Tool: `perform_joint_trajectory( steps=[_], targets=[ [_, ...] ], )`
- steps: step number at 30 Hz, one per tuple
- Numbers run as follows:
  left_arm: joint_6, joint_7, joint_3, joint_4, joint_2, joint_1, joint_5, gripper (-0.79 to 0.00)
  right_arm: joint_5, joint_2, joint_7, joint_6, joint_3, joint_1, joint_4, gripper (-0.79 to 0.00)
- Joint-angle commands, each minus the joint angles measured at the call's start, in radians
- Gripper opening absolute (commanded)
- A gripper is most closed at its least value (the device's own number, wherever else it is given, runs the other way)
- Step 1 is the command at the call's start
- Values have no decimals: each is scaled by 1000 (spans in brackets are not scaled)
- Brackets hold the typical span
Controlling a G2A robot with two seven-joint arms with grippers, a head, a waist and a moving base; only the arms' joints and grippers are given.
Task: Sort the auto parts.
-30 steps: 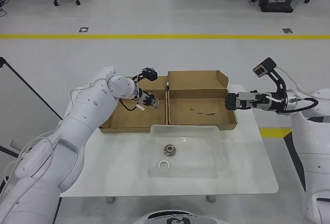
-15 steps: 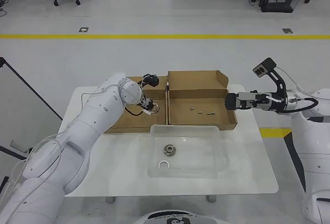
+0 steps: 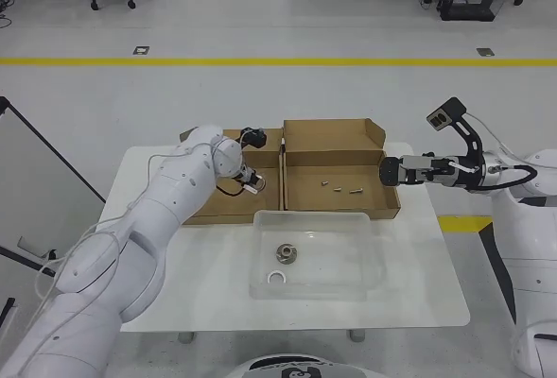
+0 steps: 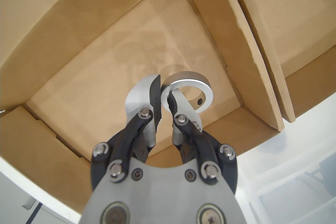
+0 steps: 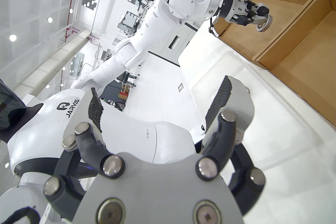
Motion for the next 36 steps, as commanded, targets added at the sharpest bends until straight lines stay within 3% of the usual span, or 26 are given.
perform_joint_trajectory(
  steps=[1, 22, 24, 30, 32, 36],
  targets=[
    [-1, 5, 5, 24, -12, -5, -2, -785, 0, 0, 0, 0, 0, 0, 0, 0],
    [-37, 31, 33, 223, -115, -32, -6, -785, 0, 0, 0, 0, 0, 0, 0, 0],
    [-38, 33, 33, 235, -121, -35, -6, -690, 0, 0, 0, 0, 0, 0, 0, 0],
    [-51, 38, 29, 265, -135, -42, -8, -212, 0, 0, 0, 0, 0, 0, 0, 0],
    [-57, 39, 27, 274, -139, -43, -9, -185, 0, 0, 0, 0, 0, 0, 0, 0],
    [-69, 46, 21, 291, -144, -49, -12, -215, 0, 0, 0, 0, 0, 0, 0, 0]
  ],
)
